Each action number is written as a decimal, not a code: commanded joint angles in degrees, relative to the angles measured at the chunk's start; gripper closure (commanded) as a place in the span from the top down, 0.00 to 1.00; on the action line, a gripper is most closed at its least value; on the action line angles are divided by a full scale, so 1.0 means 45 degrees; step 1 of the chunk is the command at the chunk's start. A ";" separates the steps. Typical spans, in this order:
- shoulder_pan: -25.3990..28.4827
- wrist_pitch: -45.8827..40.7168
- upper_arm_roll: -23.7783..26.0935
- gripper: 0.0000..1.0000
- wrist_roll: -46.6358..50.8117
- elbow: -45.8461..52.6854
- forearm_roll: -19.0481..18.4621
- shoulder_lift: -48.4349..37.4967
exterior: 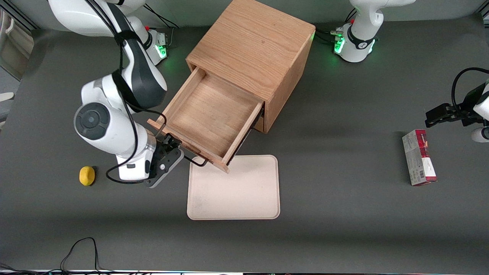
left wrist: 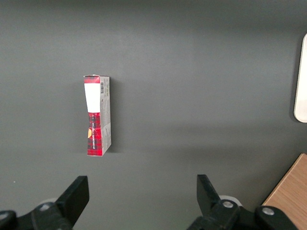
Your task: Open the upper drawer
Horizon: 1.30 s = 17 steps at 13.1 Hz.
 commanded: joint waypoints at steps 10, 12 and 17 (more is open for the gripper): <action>-0.0166 -0.2735 -0.3075 1.00 0.4443 0.0970 -0.0096 -0.2156; -0.0185 -0.2795 -0.3700 1.00 0.4462 0.0835 -0.0077 -0.2390; -0.4374 -0.2271 -0.0333 1.00 0.5322 -0.1115 -0.0621 -0.4166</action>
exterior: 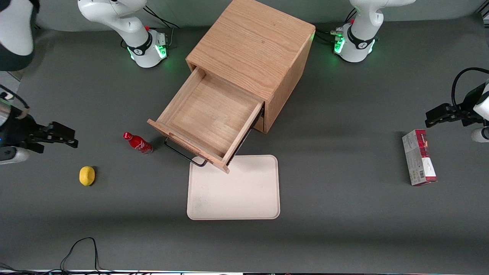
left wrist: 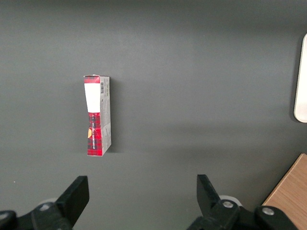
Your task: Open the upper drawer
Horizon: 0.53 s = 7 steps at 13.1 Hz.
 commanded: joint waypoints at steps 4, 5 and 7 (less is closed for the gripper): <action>-0.3116 0.1678 0.2569 1.00 0.0396 -0.3750 -0.0556 -0.2833; -0.3156 0.1659 0.2589 1.00 0.0396 -0.3888 -0.0556 -0.2893; -0.3118 0.1581 0.2608 1.00 0.0376 -0.3889 -0.1021 -0.2758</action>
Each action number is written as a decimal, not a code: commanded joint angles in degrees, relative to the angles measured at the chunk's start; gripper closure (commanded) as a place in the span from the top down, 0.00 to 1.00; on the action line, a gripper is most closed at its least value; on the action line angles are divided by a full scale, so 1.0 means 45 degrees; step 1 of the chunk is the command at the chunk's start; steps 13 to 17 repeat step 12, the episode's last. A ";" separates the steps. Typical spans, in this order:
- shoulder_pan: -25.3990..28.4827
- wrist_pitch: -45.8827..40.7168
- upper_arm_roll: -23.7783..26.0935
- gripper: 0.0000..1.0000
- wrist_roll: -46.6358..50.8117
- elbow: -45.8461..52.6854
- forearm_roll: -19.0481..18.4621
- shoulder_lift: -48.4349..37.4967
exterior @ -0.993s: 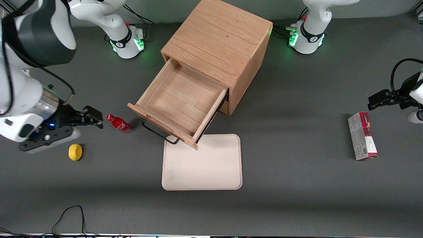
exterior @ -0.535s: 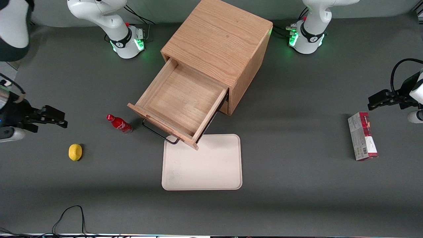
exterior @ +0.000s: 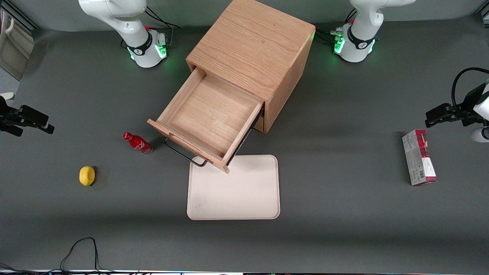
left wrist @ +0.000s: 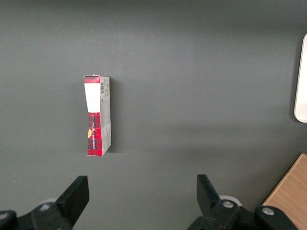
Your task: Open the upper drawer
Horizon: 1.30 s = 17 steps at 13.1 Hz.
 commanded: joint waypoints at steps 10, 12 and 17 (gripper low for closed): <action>0.0435 -0.0151 0.0098 1.00 0.0463 -0.0346 -0.1142 -0.0156; 0.0415 -0.0151 0.0098 1.00 0.0463 -0.0346 -0.1142 -0.0156; 0.0415 -0.0151 0.0098 1.00 0.0463 -0.0346 -0.1142 -0.0156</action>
